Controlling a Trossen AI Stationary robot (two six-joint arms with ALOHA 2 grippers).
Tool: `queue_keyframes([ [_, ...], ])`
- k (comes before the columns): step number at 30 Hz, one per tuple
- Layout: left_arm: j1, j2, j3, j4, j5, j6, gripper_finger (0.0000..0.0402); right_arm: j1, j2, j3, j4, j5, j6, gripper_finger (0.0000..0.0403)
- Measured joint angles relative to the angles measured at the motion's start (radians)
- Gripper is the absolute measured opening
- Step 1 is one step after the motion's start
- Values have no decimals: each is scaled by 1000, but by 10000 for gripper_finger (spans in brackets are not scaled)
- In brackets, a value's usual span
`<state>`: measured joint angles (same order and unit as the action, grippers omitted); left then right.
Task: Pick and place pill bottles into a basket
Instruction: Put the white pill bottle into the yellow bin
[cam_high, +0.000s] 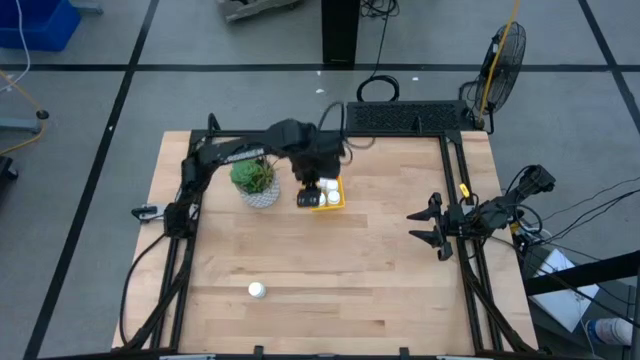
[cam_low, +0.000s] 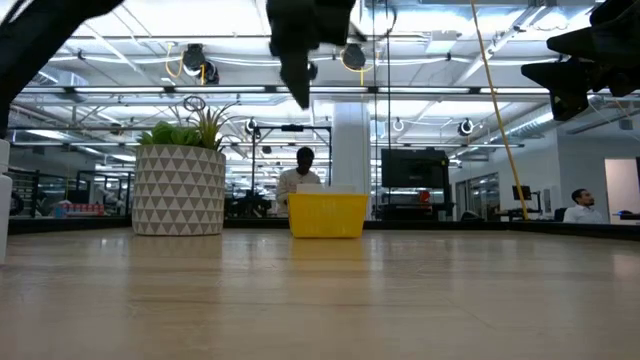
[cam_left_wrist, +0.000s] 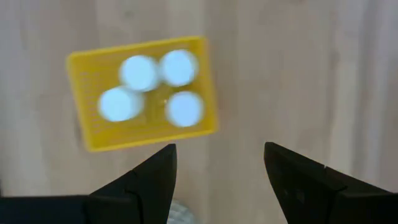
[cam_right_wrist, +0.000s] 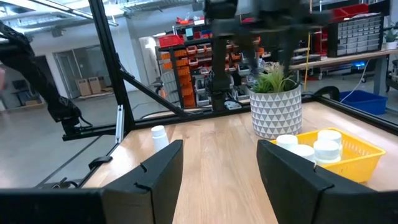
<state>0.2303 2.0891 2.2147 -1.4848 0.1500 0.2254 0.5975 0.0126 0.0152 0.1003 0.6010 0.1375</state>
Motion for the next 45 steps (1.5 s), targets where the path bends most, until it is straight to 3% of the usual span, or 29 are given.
queue_keyframes([
  [13, -449, -53, -23, -8, -103, -276, 251, 0, 0, 0, 0, 0, 0, 196],
  [18, -593, -63, -143, 6, -176, -419, 251, 0, 0, 0, 0, 0, 0, 196],
  [25, -737, -147, -412, 151, -190, -604, 251, 0, 0, 0, 0, 0, 0, 196],
  [32, -828, -308, -712, 393, -227, -753, 251, 0, 0, 0, 0, 0, 0, 196],
  [36, -864, -366, -828, 426, -236, -855, 251, 0, 0, 0, 0, 0, 0, 196],
  [45, -887, -371, -942, 469, -237, -943, 251, 0, 0, 0, 0, 0, 0, 196],
])
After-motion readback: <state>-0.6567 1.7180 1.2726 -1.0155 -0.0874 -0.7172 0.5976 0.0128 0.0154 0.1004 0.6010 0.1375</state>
